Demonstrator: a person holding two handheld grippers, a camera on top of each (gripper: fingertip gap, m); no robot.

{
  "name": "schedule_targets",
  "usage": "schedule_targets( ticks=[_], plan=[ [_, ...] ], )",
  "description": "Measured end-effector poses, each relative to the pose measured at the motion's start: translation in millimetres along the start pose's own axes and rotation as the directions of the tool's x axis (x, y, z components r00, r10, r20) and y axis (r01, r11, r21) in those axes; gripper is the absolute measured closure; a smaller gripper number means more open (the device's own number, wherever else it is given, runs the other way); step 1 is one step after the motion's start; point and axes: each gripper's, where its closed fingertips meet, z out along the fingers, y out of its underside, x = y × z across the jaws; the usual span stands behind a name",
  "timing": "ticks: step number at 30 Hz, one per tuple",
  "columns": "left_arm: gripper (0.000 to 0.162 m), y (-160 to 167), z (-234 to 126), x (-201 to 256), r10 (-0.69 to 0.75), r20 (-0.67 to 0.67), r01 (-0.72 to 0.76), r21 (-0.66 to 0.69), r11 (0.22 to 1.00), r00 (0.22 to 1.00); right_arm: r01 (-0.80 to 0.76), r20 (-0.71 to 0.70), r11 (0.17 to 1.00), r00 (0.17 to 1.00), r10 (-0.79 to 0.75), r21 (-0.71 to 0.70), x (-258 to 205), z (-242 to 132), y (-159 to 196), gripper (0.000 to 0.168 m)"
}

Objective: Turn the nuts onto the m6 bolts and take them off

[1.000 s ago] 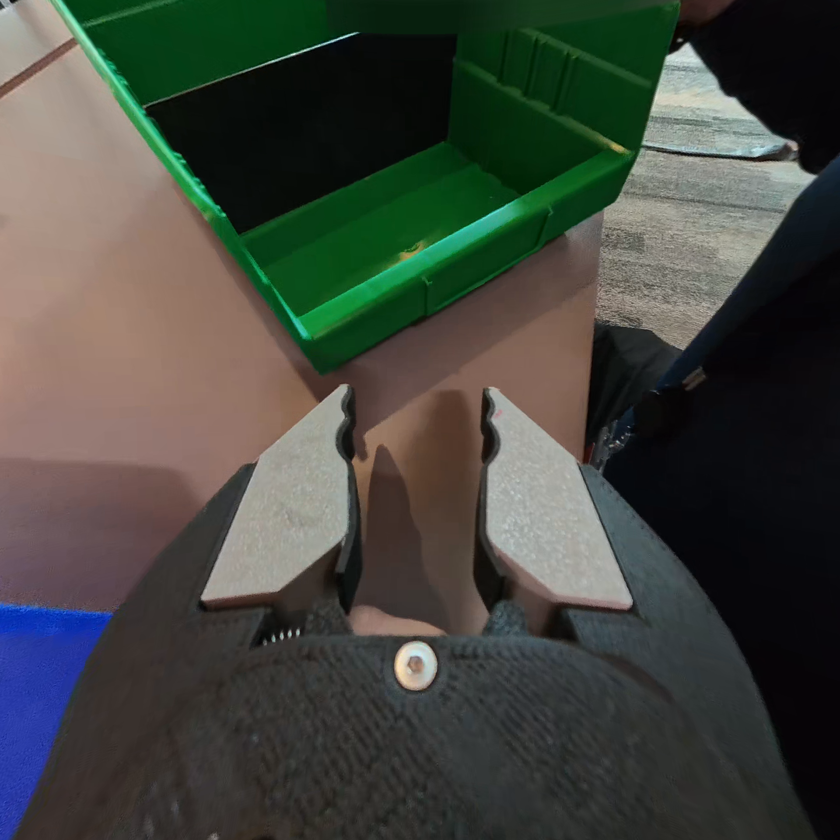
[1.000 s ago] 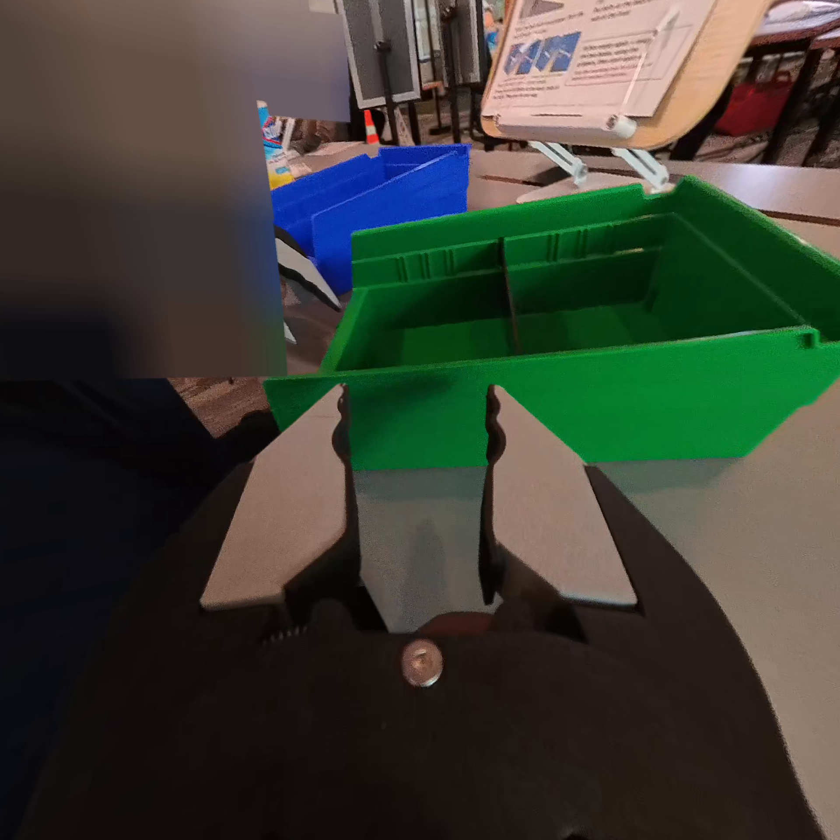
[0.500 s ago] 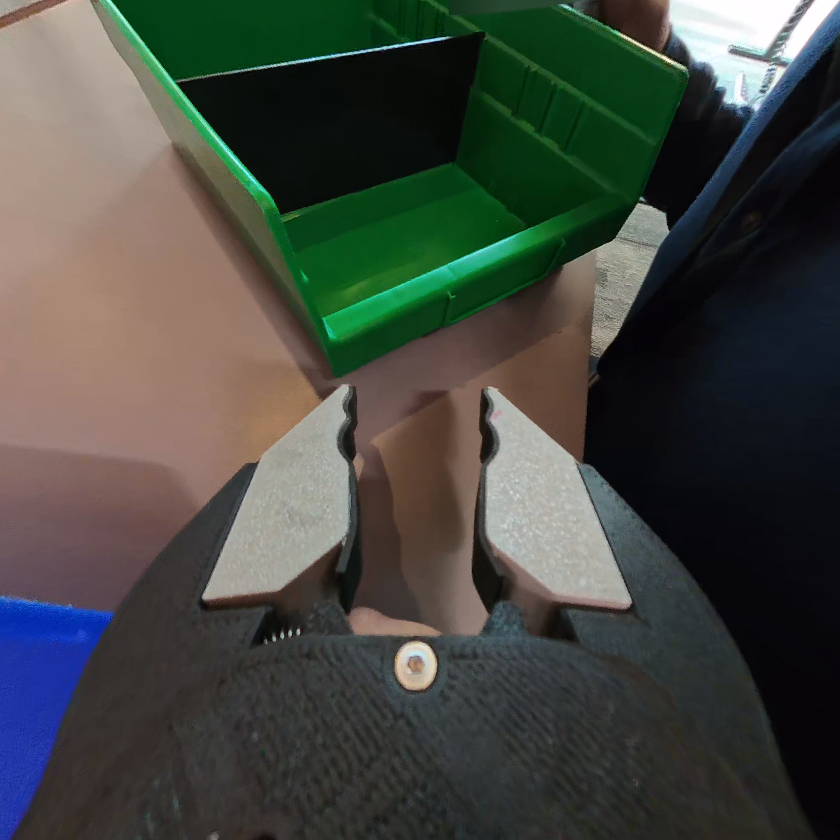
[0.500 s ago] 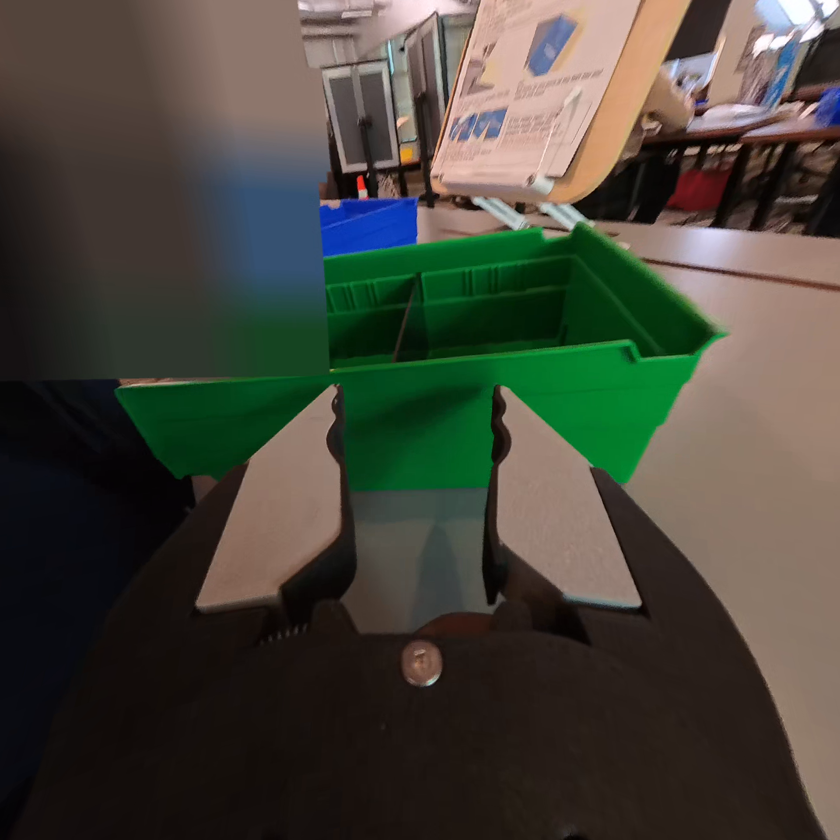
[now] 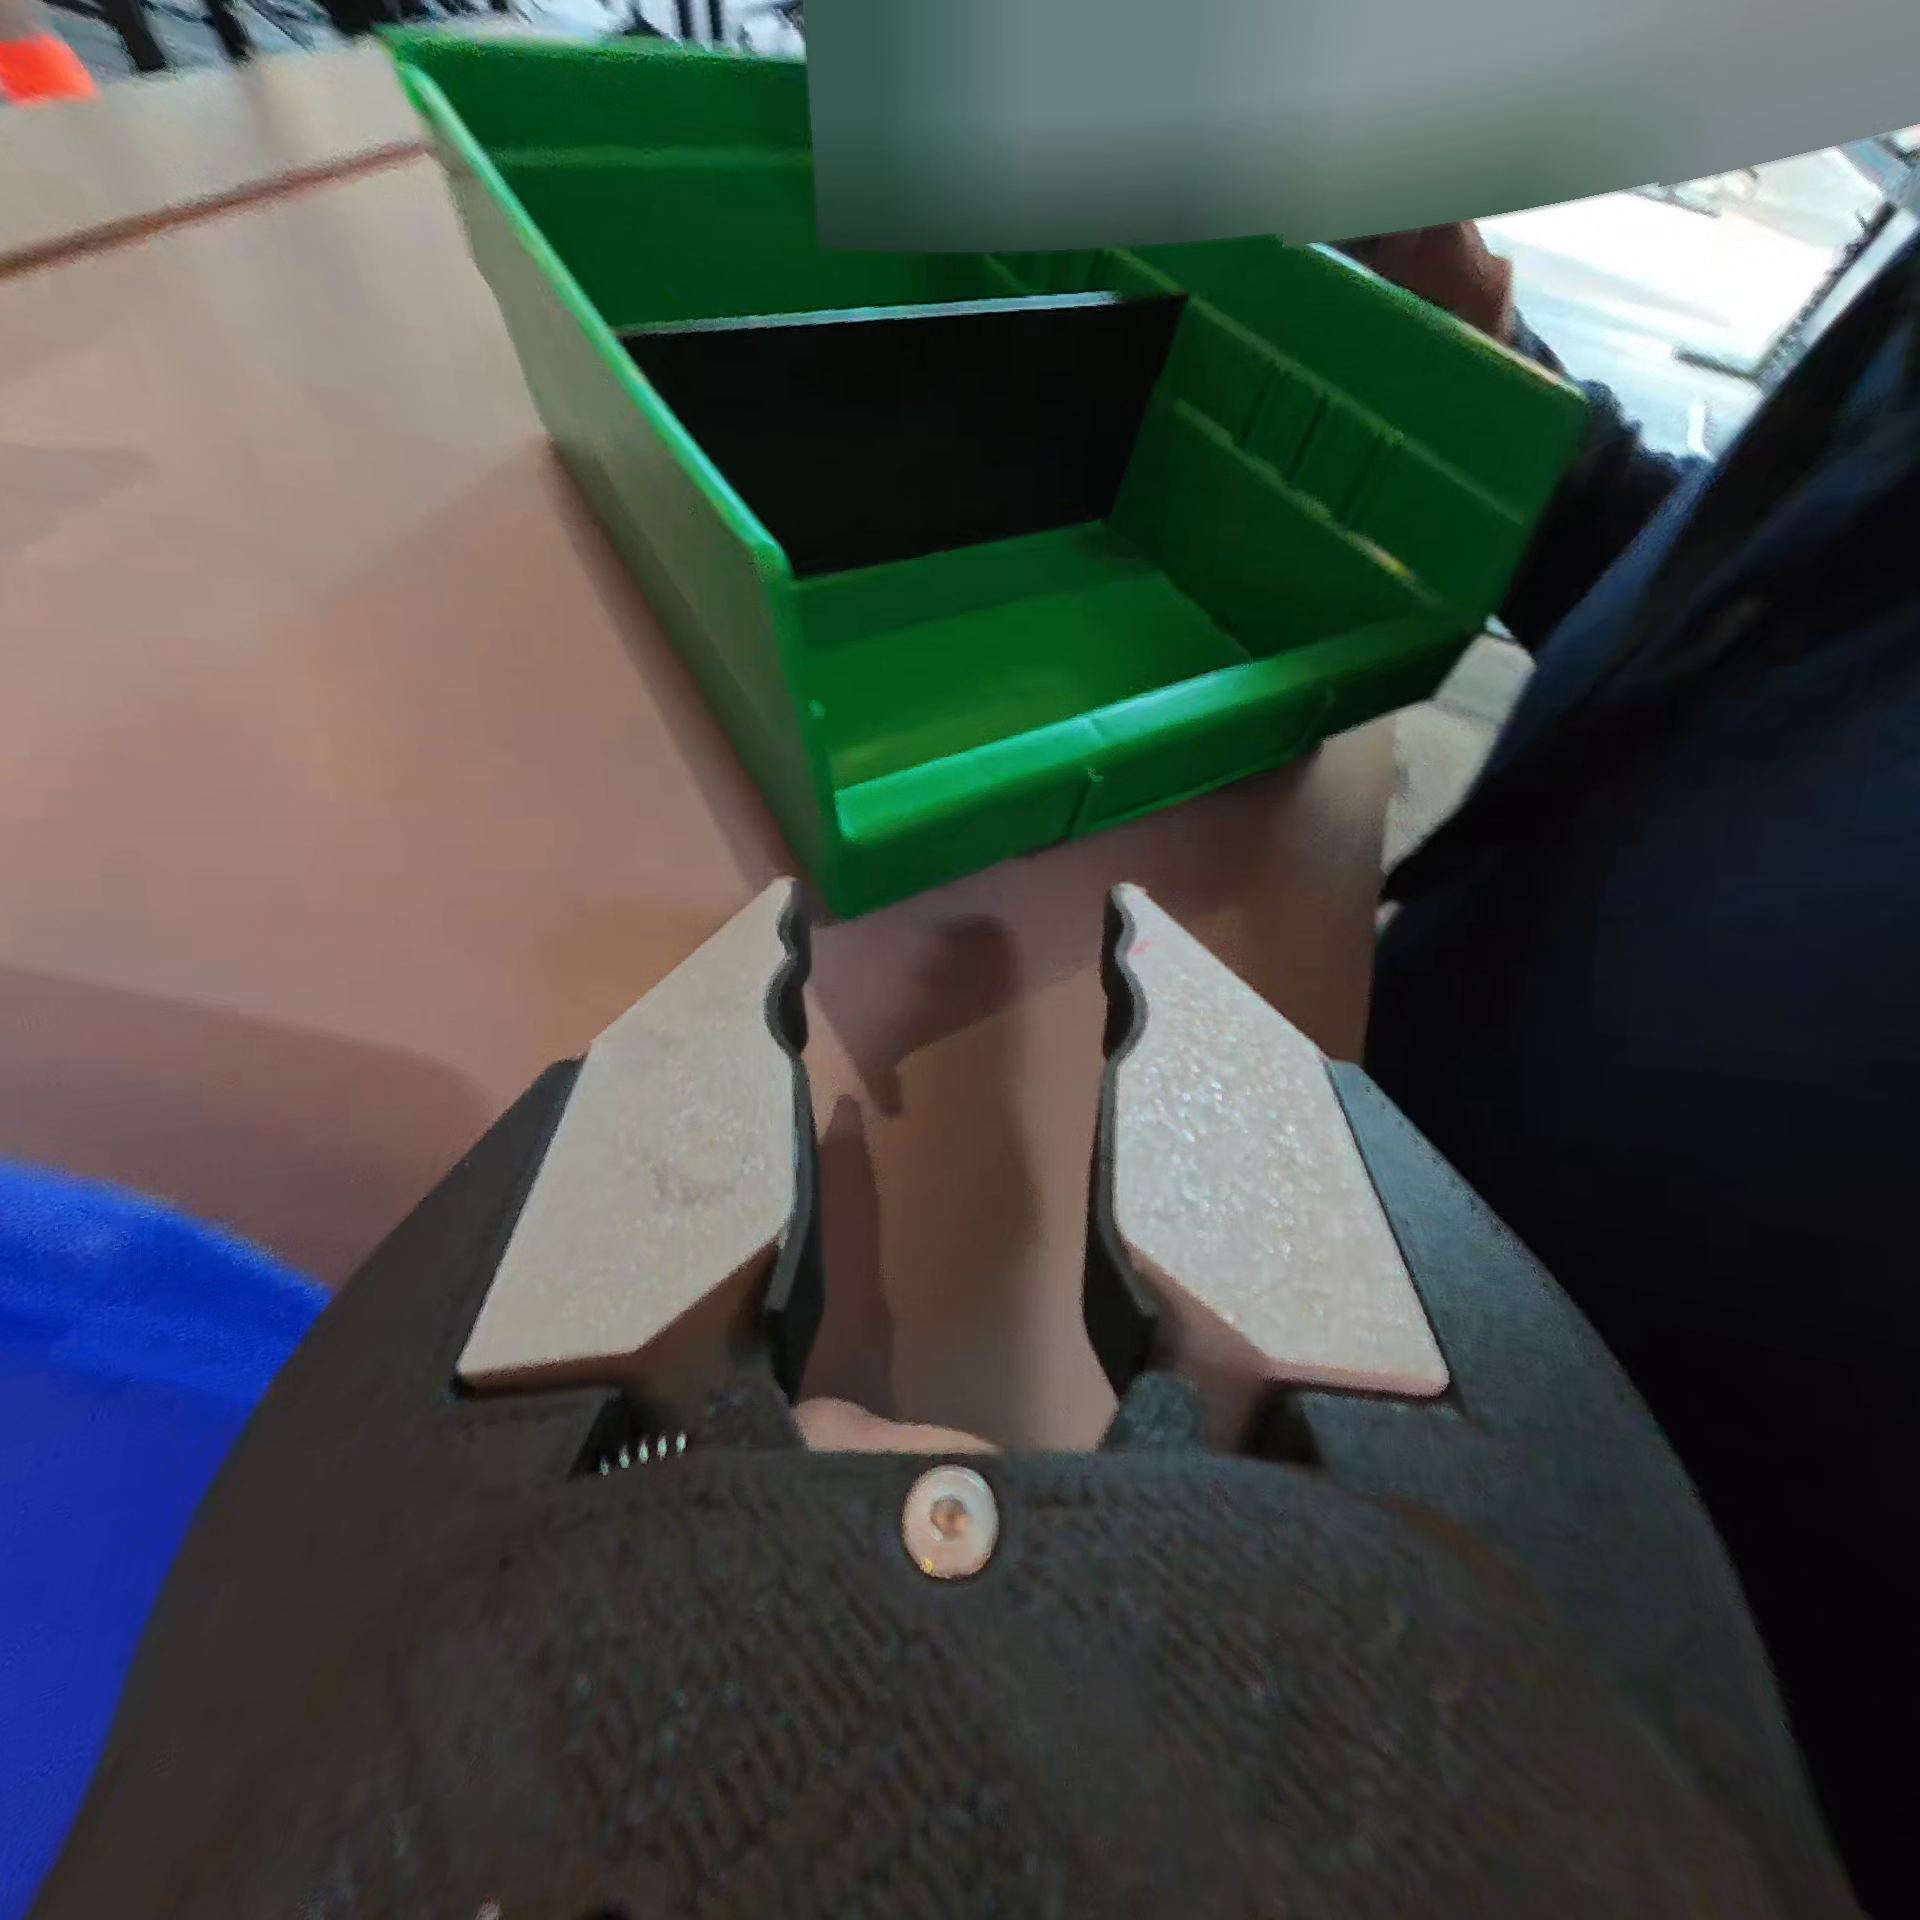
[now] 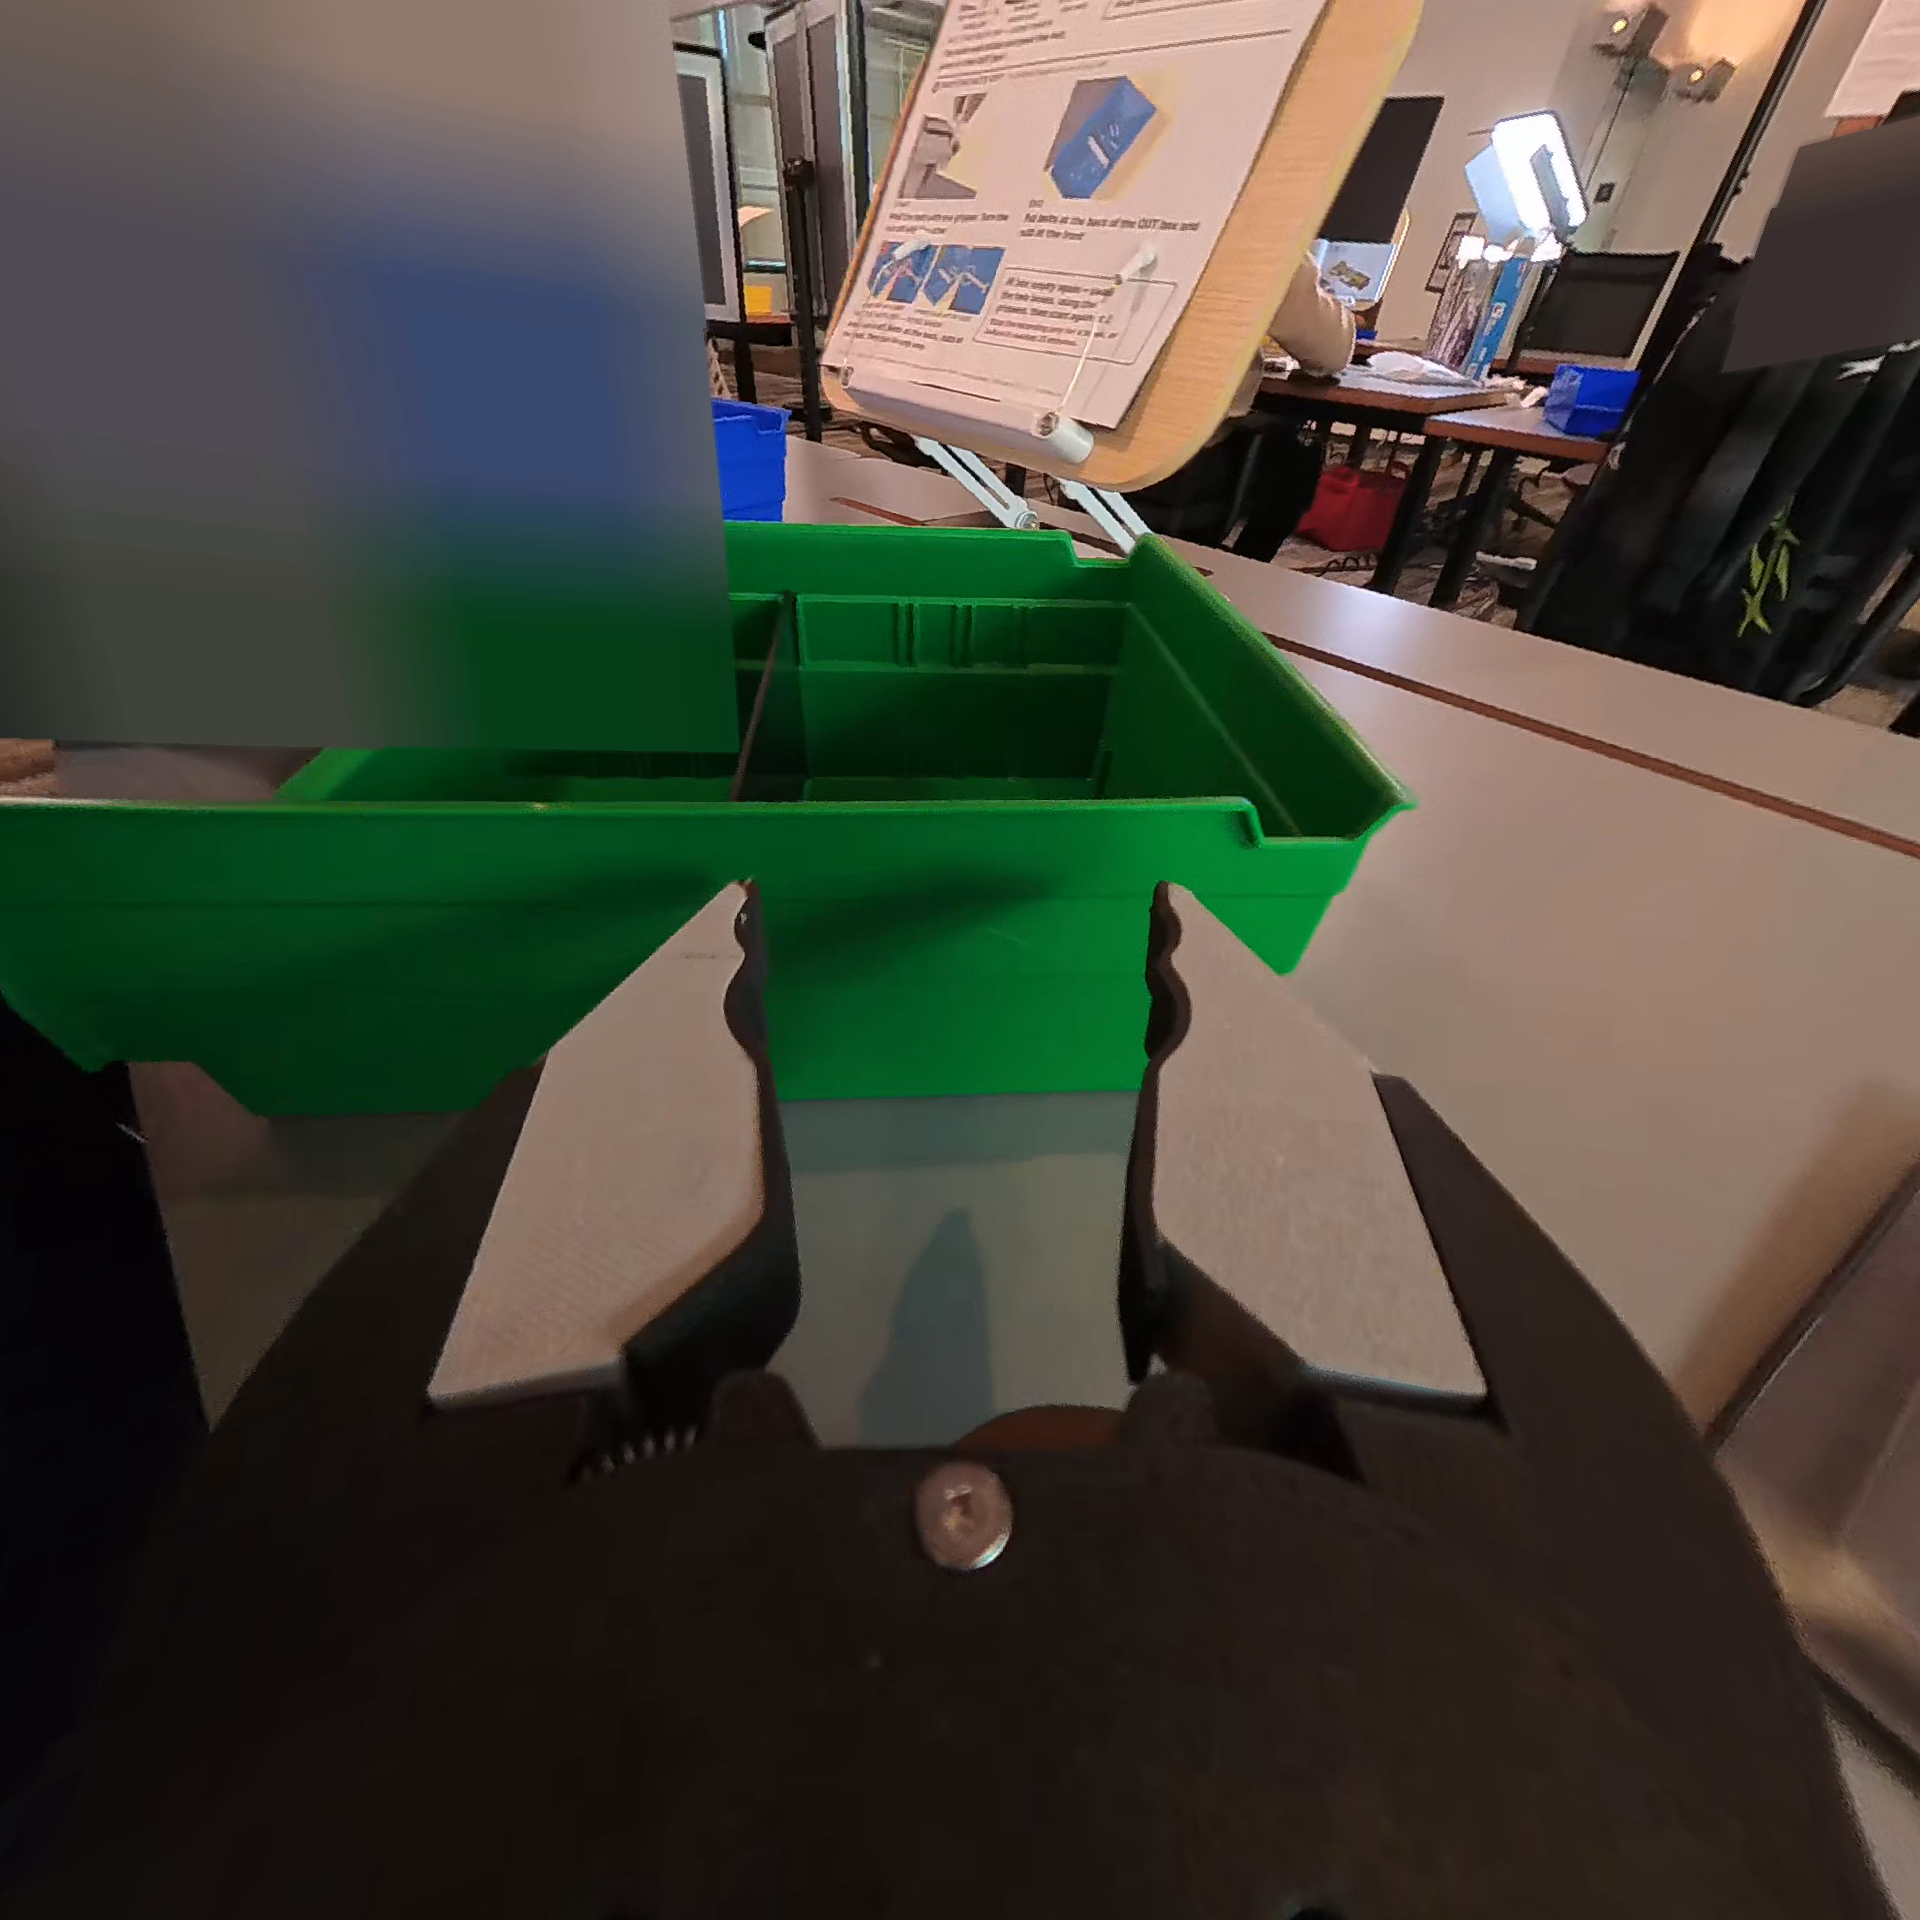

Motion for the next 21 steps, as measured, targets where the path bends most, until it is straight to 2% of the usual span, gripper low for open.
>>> schedule_targets(
  ticks=[3, 5, 6, 8, 10, 11, 12, 15, 17, 18, 19, 20, 21],
  plan=[
    [0.108, -13, -19, -10, -0.007, 0.117, -0.007, 0.113, 0.994, 0.993, 0.016, 0.029, 1.000, 0.999, -0.016, -0.001, -7, 4, -1, 0.097],
    [0.109, -19, -38, -7, 0.012, 0.175, -0.037, 0.143, 0.989, 0.985, -0.042, 0.080, 0.999, 0.996, 0.039, 0.030, -22, 6, -12, 0.097],
    [0.109, -21, -48, -4, 0.036, 0.202, -0.066, 0.142, 0.988, 0.979, -0.081, 0.111, 0.995, 0.991, 0.074, 0.061, -35, 6, -25, 0.088],
    [0.113, -21, -71, -12, 0.078, 0.323, -0.117, 0.102, 0.988, 0.943, -0.082, 0.186, 0.991, 0.981, 0.061, 0.110, -70, 1, -56, 0.104],
    [0.114, -16, -89, -24, 0.113, 0.421, -0.144, 0.042, 0.989, 0.900, -0.053, 0.123, 0.995, 0.991, 0.043, 0.080, -88, 4, -76, 0.099],
    [0.114, -7, -96, -35, 0.113, 0.469, -0.125, -0.006, 0.992, 0.876, -0.045, 0.137, 0.999, 0.990, 0.041, 0.021, -104, 8, -77, 0.091],
    [0.108, 4, -101, -44, 0.131, 0.493, -0.107, -0.077, 0.991, 0.860, -0.040, 0.189, 0.998, 0.981, 0.050, -0.055, -125, 14, -75, 0.091],
    [0.098, 37, -113, -69, 0.179, 0.515, -0.046, -0.260, 0.965, 0.839, -0.013, 0.254, 0.972, 0.964, 0.075, -0.236, -185, 36, -66, 0.091],
    [0.090, 53, -109, -68, 0.121, 0.426, 0.024, -0.319, 0.948, 0.896, -0.036, 0.259, 0.952, 0.958, 0.119, -0.305, -222, 59, -58, 0.106],
    [0.095, 54, -103, -63, 0.078, 0.374, 0.052, -0.326, 0.944, 0.924, -0.043, 0.224, 0.931, 0.966, 0.132, -0.362, -232, 72, -46, 0.116],
    [0.095, 48, -94, -58, 0.046, 0.336, 0.063, -0.307, 0.950, 0.941, -0.047, 0.158, 0.912, 0.980, 0.122, -0.408, -235, 87, -33, 0.117],
    [0.096, 42, -86, -55, 0.030, 0.310, 0.065, -0.291, 0.955, 0.950, -0.032, 0.094, 0.898, 0.992, 0.082, -0.439, -234, 101, -21, 0.113],
    [0.105, 41, -80, -57, 0.038, 0.318, 0.064, -0.302, 0.951, 0.947, 0.004, 0.024, 0.882, 1.000, 0.009, -0.472, -229, 114, -8, 0.110]
  ],
)
